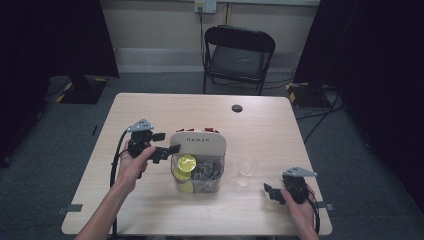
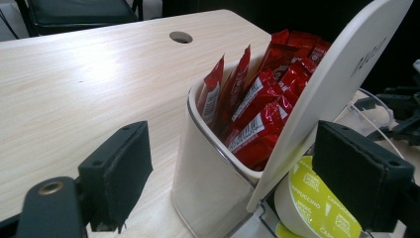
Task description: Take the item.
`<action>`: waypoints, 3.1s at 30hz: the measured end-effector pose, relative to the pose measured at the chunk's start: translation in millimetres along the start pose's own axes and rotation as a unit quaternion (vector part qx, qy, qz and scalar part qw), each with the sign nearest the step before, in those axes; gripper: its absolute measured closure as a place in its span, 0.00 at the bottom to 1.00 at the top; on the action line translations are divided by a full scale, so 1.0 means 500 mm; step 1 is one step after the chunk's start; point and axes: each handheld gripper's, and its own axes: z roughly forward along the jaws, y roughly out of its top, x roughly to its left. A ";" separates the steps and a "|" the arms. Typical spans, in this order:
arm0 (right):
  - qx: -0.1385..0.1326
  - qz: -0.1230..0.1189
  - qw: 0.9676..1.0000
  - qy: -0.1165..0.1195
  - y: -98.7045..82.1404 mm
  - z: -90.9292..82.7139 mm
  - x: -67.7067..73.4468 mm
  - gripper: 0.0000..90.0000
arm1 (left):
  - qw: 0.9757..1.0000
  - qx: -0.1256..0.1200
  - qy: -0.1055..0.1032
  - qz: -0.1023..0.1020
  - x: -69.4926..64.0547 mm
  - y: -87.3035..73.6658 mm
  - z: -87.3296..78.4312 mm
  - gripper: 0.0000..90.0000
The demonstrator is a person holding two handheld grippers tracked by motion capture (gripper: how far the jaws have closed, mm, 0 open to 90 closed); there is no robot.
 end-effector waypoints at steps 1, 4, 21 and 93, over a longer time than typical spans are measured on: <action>0.000 -0.003 1.000 0.004 0.001 -0.003 0.002 0.19 | 1.000 0.002 0.000 0.002 0.000 0.000 0.001 0.16; -0.006 -0.002 1.000 0.015 0.004 -0.011 0.005 0.21 | 1.000 0.004 0.004 0.006 -0.002 0.000 0.001 0.16; -0.043 -0.019 0.996 0.071 0.052 -0.064 0.035 0.31 | 1.000 0.011 0.015 0.001 -0.005 0.004 0.005 0.11; -0.050 -0.132 0.955 0.261 0.262 0.068 0.290 0.69 | 1.000 0.011 0.015 -0.004 -0.005 0.003 0.011 0.07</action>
